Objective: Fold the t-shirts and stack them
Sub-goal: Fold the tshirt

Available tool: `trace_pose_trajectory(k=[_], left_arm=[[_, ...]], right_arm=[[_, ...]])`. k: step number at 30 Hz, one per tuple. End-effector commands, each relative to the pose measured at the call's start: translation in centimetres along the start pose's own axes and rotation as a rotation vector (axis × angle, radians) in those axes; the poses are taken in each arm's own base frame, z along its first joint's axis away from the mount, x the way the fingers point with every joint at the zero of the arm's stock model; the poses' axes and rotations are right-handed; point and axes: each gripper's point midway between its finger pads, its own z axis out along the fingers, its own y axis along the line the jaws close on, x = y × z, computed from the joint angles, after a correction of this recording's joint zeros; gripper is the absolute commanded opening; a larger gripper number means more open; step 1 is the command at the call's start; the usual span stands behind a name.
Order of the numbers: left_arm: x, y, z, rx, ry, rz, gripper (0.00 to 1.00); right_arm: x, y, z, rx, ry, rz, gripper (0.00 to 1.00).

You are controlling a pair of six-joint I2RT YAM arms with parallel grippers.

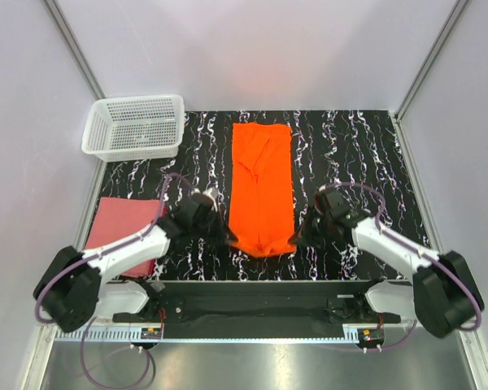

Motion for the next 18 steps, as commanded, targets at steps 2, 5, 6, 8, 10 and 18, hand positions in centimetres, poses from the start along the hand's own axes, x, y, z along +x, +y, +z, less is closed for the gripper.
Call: trace_pose_trajectory(k=[2, 5, 6, 8, 10, 18], left_arm=[[-7.3, -2.7, 0.5, 0.029, -0.154, 0.000, 0.00], [-12.3, -4.9, 0.6, 0.060, -0.220, 0.007, 0.00], [-13.1, -4.6, 1.3, 0.048, -0.218, 0.007, 0.00], [-15.8, -5.5, 1.1, 0.064, -0.253, 0.003, 0.00], [-17.5, -4.9, 1.7, 0.047, -0.265, -0.002, 0.00], [-23.3, -3.6, 4.0, 0.022, -0.292, -0.007, 0.00]], right_arm=[[-5.3, 3.4, -0.2, -0.048, -0.070, -0.106, 0.00], [-9.0, 5.1, 0.4, -0.056, -0.086, -0.129, 0.00], [-11.0, 5.8, 0.8, -0.058, -0.100, -0.122, 0.00], [-12.7, 6.4, 1.3, -0.064, -0.106, -0.139, 0.00], [-15.0, 7.2, 1.8, -0.070, -0.117, -0.147, 0.00], [-21.1, 8.1, 3.1, -0.106, -0.135, -0.128, 0.00]])
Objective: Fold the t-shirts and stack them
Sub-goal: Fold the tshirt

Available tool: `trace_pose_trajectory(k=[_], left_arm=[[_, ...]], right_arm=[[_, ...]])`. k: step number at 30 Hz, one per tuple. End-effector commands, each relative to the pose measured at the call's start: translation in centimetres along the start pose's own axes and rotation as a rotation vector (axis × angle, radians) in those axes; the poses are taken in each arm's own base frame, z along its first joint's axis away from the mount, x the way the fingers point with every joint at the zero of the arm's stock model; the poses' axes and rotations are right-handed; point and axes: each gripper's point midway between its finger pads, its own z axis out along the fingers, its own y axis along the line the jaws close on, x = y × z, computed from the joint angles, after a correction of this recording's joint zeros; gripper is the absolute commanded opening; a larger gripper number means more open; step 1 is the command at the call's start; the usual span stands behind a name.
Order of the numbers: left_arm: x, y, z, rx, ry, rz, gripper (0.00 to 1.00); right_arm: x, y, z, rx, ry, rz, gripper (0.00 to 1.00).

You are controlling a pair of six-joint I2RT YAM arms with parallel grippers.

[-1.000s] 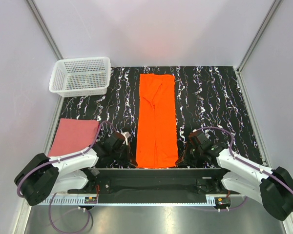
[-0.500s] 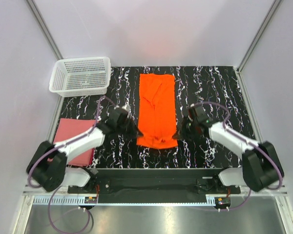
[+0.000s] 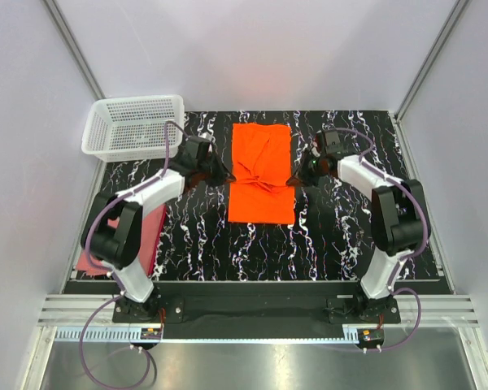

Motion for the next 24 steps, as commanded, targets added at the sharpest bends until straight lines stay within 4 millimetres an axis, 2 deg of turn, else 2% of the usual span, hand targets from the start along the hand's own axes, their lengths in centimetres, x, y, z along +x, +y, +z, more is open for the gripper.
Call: trace_pose_trajectory(k=[1, 2, 3, 9, 11, 15, 16, 17, 18, 19, 20, 22, 23, 24], left_arm=[[-2.6, -0.5, 1.5, 0.035, -0.028, 0.038, 0.00], [-3.0, -0.8, 1.9, 0.049, -0.032, 0.036, 0.00], [-2.8, -0.2, 2.8, 0.043, -0.018, 0.030, 0.00], [-3.8, 0.0, 4.7, 0.048, -0.009, 0.047, 0.00], [-4.4, -0.3, 5.0, 0.058, -0.014, 0.056, 0.00], [-4.1, 0.7, 6.6, 0.046, 0.046, 0.074, 0.00], [-4.3, 1.1, 6.8, 0.033, 0.054, 0.087, 0.03], [-4.9, 2.2, 6.7, -0.037, 0.038, 0.100, 0.12], [-5.6, 2.5, 6.2, -0.066, 0.007, 0.145, 0.29], [-5.7, 3.2, 5.7, -0.106, -0.020, 0.169, 0.35], [-6.9, 2.3, 4.1, -0.106, -0.072, 0.210, 0.39], [-7.2, 2.8, 2.7, -0.155, -0.118, 0.236, 0.50], [-7.6, 1.8, 1.3, -0.139, -0.149, 0.250, 0.50], [-7.5, 1.6, 0.7, -0.137, -0.158, 0.253, 0.50]], right_arm=[[-2.7, 1.4, 0.0, -0.065, -0.019, -0.047, 0.00], [-3.4, 1.4, 0.3, -0.070, -0.021, -0.042, 0.00], [-3.5, 1.5, 0.5, -0.080, -0.010, -0.041, 0.00], [-5.0, 1.7, 1.6, -0.110, 0.002, -0.052, 0.00], [-5.2, 1.3, 2.0, -0.107, 0.008, -0.045, 0.00], [-6.1, 0.5, 2.9, -0.109, 0.013, -0.064, 0.00], [-6.5, 0.1, 3.0, -0.102, 0.005, -0.072, 0.07], [-7.0, -0.4, 3.2, -0.094, -0.002, -0.081, 0.19], [-8.0, -1.0, 3.1, -0.060, -0.038, -0.116, 0.27], [-8.6, -1.6, 2.9, -0.035, -0.063, -0.129, 0.39], [-9.1, -1.7, 2.3, -0.013, -0.080, -0.149, 0.56], [-9.5, -1.9, 1.5, 0.018, -0.108, -0.179, 0.66], [-9.2, -1.8, 0.6, 0.024, -0.118, -0.177, 0.70], [-9.0, -1.9, 0.2, 0.036, -0.129, -0.162, 0.70]])
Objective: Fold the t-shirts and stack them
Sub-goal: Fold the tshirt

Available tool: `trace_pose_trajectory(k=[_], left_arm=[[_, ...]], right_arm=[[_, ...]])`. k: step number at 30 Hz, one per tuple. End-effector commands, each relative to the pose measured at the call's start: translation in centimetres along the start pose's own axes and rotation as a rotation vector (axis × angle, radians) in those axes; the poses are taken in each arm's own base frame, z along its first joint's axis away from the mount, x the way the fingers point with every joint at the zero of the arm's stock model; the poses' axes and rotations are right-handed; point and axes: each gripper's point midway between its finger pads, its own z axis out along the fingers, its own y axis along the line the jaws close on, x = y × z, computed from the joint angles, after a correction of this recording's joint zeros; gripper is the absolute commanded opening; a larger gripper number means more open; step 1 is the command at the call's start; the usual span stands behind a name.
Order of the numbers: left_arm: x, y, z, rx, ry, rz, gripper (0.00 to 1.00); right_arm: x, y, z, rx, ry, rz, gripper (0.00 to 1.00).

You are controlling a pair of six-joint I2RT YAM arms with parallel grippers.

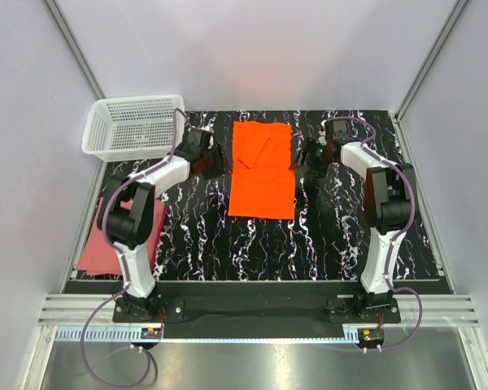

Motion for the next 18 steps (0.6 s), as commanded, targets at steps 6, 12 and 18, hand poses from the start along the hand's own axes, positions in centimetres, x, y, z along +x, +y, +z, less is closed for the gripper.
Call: trace_pose_trajectory(k=[6, 12, 18], left_arm=[[1.3, -5.3, -4.3, 0.174, -0.074, 0.103, 0.41], [4.1, -8.3, -1.3, 0.392, 0.015, 0.093, 0.41], [1.5, -7.3, 1.4, 0.364, -0.024, 0.074, 0.41]], right_arm=[[2.9, 3.8, -3.1, -0.068, -0.043, -0.062, 0.58], [4.5, 4.8, -1.9, -0.188, -0.031, -0.045, 0.35], [2.3, 4.5, 0.8, -0.198, -0.027, -0.087, 0.18]])
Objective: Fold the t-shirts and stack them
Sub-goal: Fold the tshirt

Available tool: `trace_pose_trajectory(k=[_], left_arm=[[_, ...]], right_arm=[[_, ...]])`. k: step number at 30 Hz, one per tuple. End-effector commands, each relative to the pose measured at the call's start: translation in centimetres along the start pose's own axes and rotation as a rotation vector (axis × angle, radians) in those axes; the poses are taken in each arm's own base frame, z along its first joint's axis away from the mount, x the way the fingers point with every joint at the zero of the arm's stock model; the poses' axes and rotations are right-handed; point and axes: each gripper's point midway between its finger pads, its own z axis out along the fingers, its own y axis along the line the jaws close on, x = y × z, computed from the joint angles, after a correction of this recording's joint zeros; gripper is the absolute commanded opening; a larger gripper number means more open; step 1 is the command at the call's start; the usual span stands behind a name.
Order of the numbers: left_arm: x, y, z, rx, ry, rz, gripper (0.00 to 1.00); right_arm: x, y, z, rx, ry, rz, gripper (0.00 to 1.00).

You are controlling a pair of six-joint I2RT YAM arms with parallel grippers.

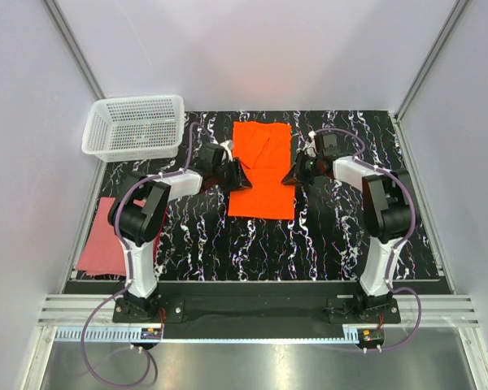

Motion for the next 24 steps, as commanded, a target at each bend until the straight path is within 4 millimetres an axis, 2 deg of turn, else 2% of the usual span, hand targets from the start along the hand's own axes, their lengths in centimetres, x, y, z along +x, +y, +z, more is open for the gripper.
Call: trace_pose_trajectory(k=[1, 4, 6, 8, 10, 11, 14, 18, 19, 21, 22, 24], left_arm=[[-5.5, -2.4, 0.1, 0.112, -0.126, 0.031, 0.41], [-6.6, -0.5, 0.6, 0.075, -0.138, -0.004, 0.43], [-6.8, 1.4, 1.2, 0.049, -0.121, -0.043, 0.43], [-6.8, 2.3, 1.6, 0.047, -0.115, -0.083, 0.43], [-7.0, 3.3, 1.7, 0.022, -0.116, -0.103, 0.44], [-6.6, 3.8, 2.0, 0.010, -0.103, -0.104, 0.44], [-6.1, 5.0, 2.3, -0.038, -0.085, -0.108, 0.44], [-6.1, 4.9, 1.2, -0.053, -0.092, -0.096, 0.44], [-6.9, 4.0, 0.0, -0.052, -0.122, -0.072, 0.45], [-7.3, 3.6, -1.3, -0.081, -0.152, -0.052, 0.47], [-7.8, 2.6, -2.8, -0.084, -0.171, -0.038, 0.48], [-7.4, 1.8, -4.3, -0.094, -0.189, -0.024, 0.49]], right_arm=[[-3.8, 0.9, 1.0, -0.066, -0.065, -0.062, 0.18], [-4.8, -0.2, 2.3, -0.069, -0.048, -0.037, 0.18], [-5.7, -1.3, 3.1, -0.068, -0.041, -0.016, 0.18], [-6.6, -2.5, 3.8, -0.060, -0.046, -0.005, 0.18], [-7.4, -3.3, 3.9, -0.054, -0.054, 0.007, 0.18], [-8.2, -4.1, 3.9, -0.050, -0.057, 0.026, 0.18], [-9.3, -5.1, 3.9, -0.043, -0.056, 0.053, 0.19], [-10.5, -5.1, 2.0, -0.006, -0.073, 0.041, 0.20], [-10.8, -4.0, 0.7, -0.013, -0.091, 0.025, 0.24], [-10.9, -2.7, -0.9, -0.029, -0.105, 0.025, 0.28], [-10.6, -1.6, -2.5, -0.037, -0.118, 0.024, 0.30], [-10.0, -0.9, -3.9, -0.029, -0.134, 0.044, 0.35]])
